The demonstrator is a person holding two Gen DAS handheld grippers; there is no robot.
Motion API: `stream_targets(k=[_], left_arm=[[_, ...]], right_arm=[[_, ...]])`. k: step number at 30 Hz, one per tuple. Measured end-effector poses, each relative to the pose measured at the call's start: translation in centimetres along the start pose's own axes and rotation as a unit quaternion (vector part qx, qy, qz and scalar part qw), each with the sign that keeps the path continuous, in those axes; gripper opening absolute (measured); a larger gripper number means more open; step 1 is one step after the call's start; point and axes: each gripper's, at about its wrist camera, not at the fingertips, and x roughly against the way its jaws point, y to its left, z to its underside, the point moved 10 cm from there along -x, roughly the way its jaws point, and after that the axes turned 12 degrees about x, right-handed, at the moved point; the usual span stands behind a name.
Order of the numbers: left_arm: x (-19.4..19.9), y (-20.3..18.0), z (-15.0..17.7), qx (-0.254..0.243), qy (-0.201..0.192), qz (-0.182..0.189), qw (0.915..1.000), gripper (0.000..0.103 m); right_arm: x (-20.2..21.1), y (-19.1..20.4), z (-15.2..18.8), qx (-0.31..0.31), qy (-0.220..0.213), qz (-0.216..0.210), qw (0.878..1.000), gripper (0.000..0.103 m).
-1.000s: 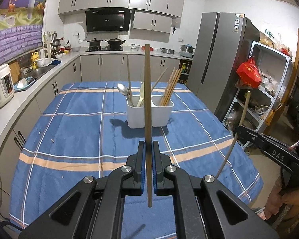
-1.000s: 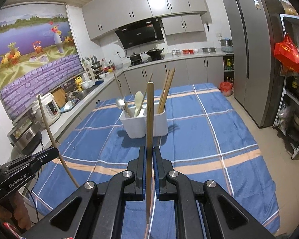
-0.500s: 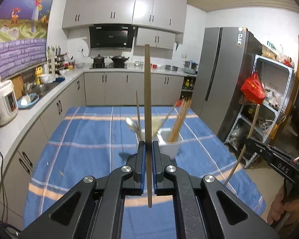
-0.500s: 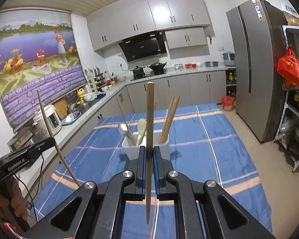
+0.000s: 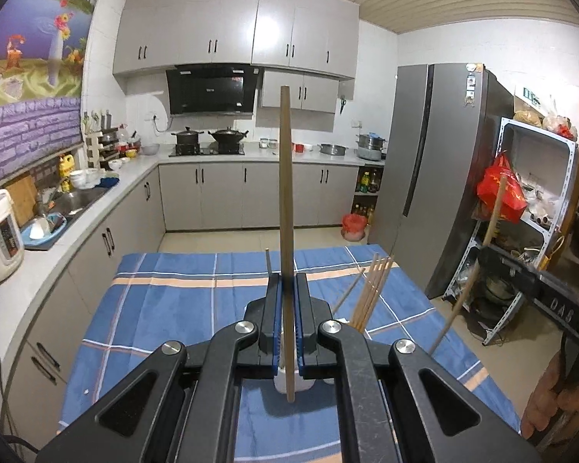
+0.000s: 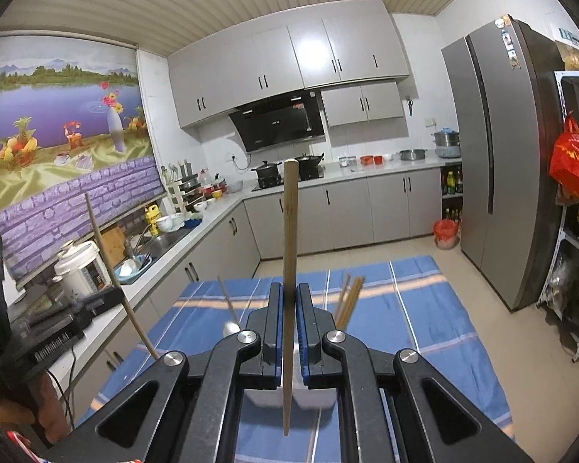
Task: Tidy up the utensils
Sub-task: 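Lower the left tool's chopstick into the holder while the right lowers its chopstick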
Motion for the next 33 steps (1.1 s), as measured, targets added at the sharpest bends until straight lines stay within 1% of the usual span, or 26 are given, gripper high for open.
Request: stream_targets(k=[2,5,10,16,25,33], left_arm=[[-2.0,0.0,-0.1,0.003,0.008,0.006,0.9999,0.005],[-4.9,0.2,-0.2,0.002,0.017,0.005,0.9998,0.005],[-8.7,0.6,-0.4,0.004,0.032,0.004,0.9995,0.005],[-11.9,0.6,-0.5,0.005,0.044,0.005,0.9990,0.005],[-14.9,1.2,0.9,0.010,0.068,0.008,0.9976,0.005],[-16.8,1.3,3.2,0.005,0.090,0.000,0.9959,0.005]], right_arm=[[-1.6,-0.1,-0.8,0.001,-0.001,0.003,1.000,0.007],[-4.2,-0.4,-1.3,-0.005,0.004,0.005,1.000,0.007],[-7.4,-0.9,-0.6,-0.017,0.020,0.006,1.000,0.007],[-9.7,-2.0,0.2,-0.025,0.036,0.014,0.999,0.007],[-12.4,-2.9,1.7,-0.022,0.053,0.037,0.998,0.007],[-14.5,-2.5,5.1,-0.030,0.091,0.027,0.995,0.007]])
